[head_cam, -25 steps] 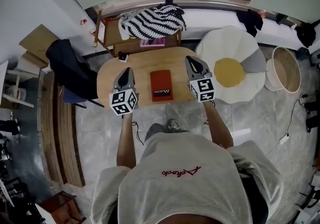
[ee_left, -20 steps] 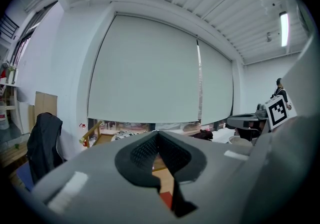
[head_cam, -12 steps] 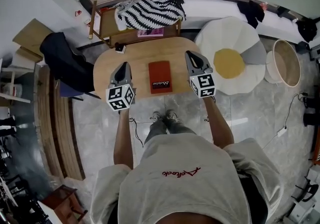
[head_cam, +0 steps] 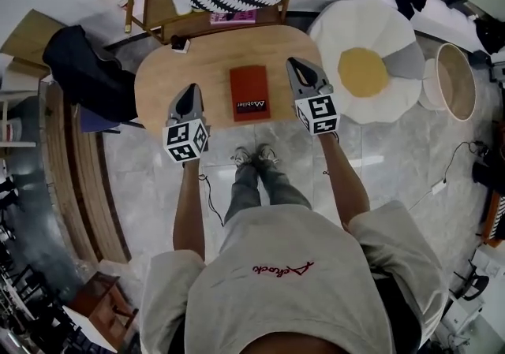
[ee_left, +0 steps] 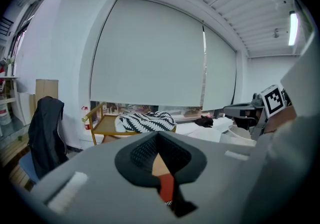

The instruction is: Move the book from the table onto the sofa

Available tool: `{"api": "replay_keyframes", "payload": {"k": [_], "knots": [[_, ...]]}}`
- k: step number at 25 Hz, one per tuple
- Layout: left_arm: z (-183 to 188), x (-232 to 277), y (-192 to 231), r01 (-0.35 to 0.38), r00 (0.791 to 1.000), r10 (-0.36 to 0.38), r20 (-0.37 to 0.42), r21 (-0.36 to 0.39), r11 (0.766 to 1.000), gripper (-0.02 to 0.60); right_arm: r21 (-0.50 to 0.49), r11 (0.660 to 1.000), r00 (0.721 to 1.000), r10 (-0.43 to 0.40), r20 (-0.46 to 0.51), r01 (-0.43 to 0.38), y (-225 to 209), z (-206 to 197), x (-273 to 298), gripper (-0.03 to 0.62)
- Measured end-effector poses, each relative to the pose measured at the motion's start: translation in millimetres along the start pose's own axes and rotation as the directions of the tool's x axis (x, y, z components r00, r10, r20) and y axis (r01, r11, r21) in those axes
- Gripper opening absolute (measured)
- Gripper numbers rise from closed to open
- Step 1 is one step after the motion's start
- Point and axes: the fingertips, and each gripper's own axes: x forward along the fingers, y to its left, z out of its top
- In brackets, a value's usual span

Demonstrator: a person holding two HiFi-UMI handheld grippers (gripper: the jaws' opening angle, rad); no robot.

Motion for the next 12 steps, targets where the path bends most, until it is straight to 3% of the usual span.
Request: {"api": "replay_keyframes", "payload": {"k": [12], "knots": [[-82, 29, 0, 0.044, 0.991, -0.047, -0.129, -0.029, 0.999, 0.009, 0.061, 0.998, 0.989, 0.005, -0.149, 0.004, 12, -94, 15, 0.009]]}}
